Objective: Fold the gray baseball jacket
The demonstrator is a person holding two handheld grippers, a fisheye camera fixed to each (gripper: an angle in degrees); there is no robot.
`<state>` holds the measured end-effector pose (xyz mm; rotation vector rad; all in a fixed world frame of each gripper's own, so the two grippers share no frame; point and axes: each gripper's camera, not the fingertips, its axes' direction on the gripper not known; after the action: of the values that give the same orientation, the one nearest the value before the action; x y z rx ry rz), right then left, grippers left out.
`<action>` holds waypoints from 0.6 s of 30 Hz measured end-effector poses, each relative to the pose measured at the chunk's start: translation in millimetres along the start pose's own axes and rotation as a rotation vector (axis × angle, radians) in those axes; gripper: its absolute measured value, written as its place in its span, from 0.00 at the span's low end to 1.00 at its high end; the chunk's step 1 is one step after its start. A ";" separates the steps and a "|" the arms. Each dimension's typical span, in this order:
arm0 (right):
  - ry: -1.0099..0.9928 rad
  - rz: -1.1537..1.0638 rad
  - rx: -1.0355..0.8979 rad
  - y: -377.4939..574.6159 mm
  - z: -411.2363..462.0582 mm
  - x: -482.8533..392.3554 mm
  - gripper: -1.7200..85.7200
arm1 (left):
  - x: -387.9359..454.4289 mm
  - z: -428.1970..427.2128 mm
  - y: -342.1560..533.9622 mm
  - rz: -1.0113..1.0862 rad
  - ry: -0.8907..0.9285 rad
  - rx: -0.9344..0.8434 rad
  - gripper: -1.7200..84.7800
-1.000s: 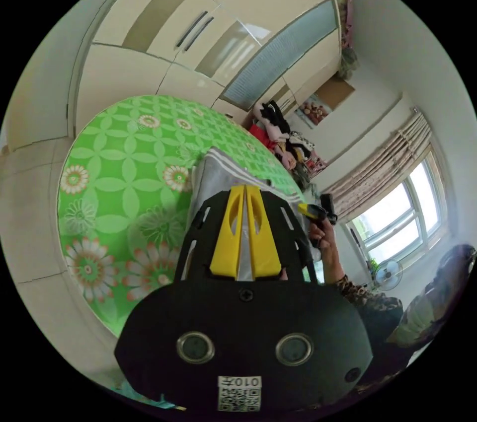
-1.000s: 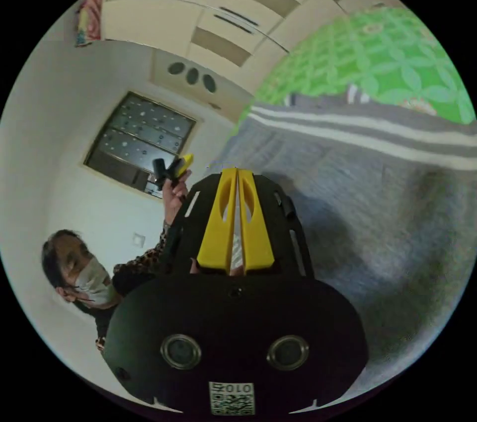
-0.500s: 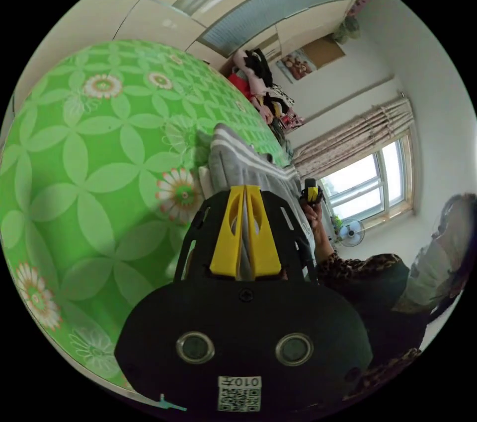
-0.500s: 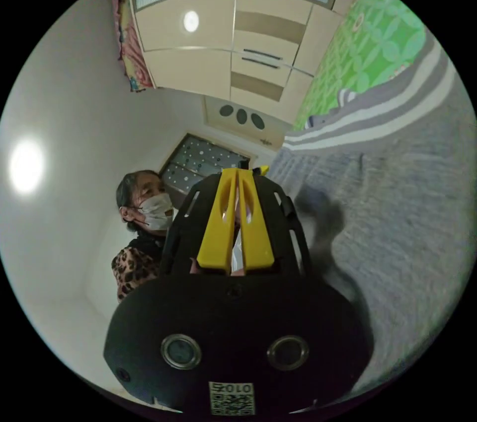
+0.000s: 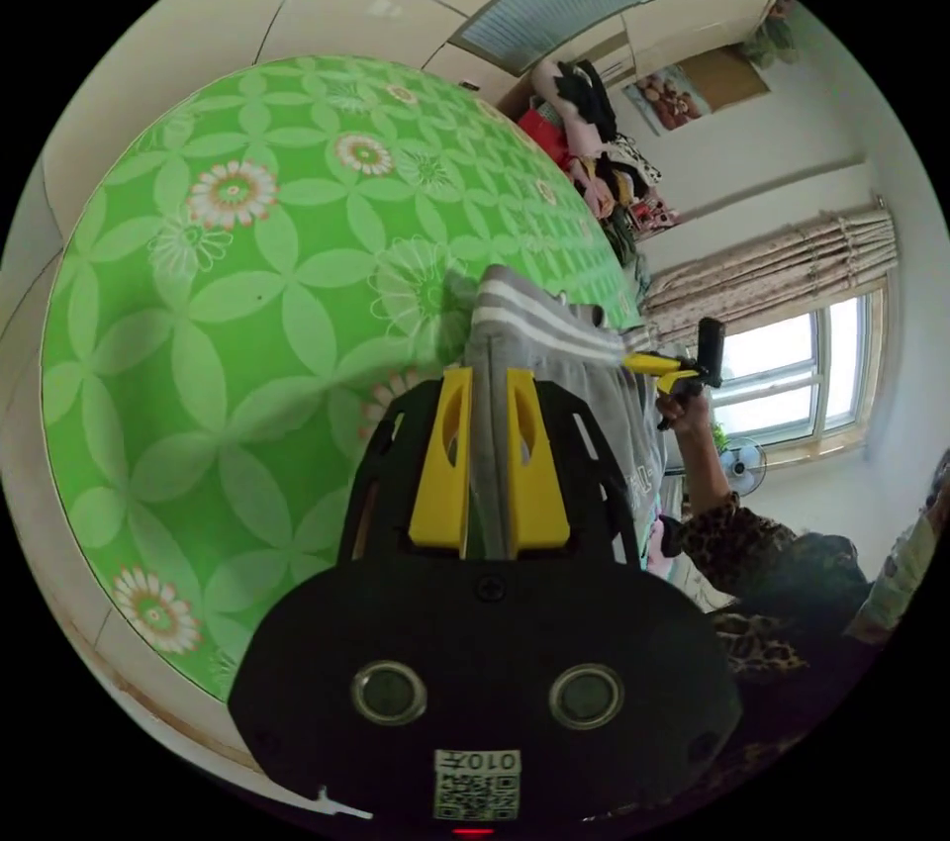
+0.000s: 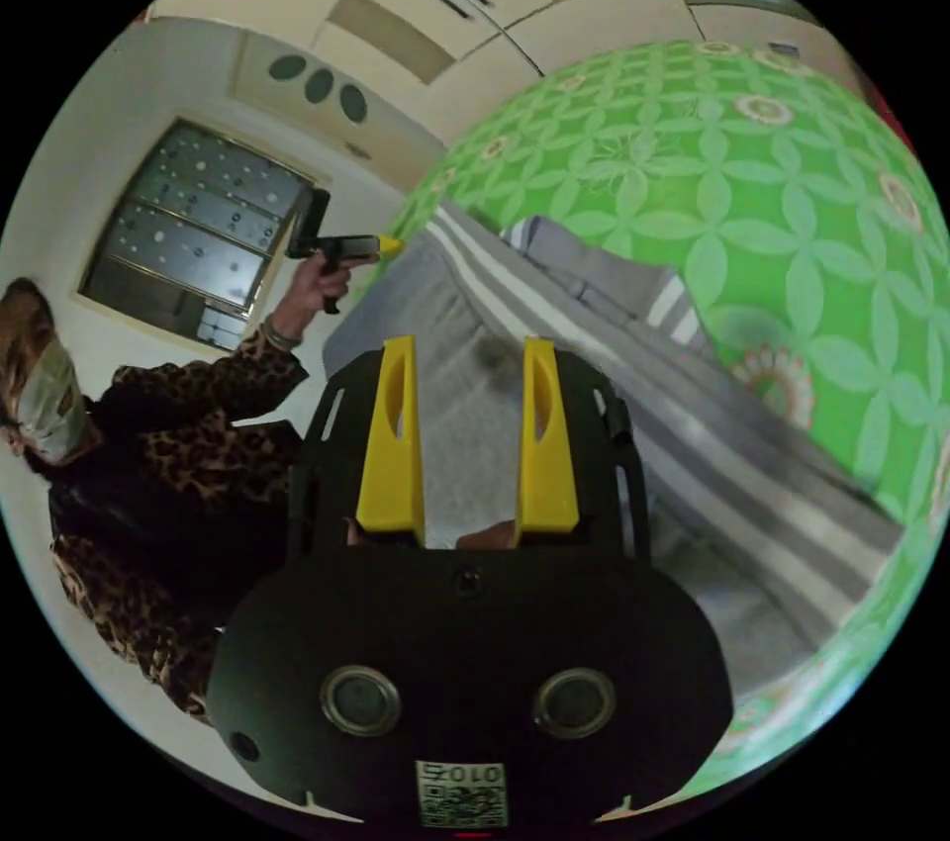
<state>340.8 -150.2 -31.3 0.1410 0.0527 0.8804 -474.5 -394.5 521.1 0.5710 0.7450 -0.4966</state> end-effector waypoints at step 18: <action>0.117 -0.092 -0.193 -86.3 69.3 6.7 0.20 | -22.2 -19.0 -14.4 0.098 0.128 0.071 0.12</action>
<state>418.2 -206.3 24.9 -0.0929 0.0817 0.7961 -506.5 -388.2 521.9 0.7071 0.8188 -0.3993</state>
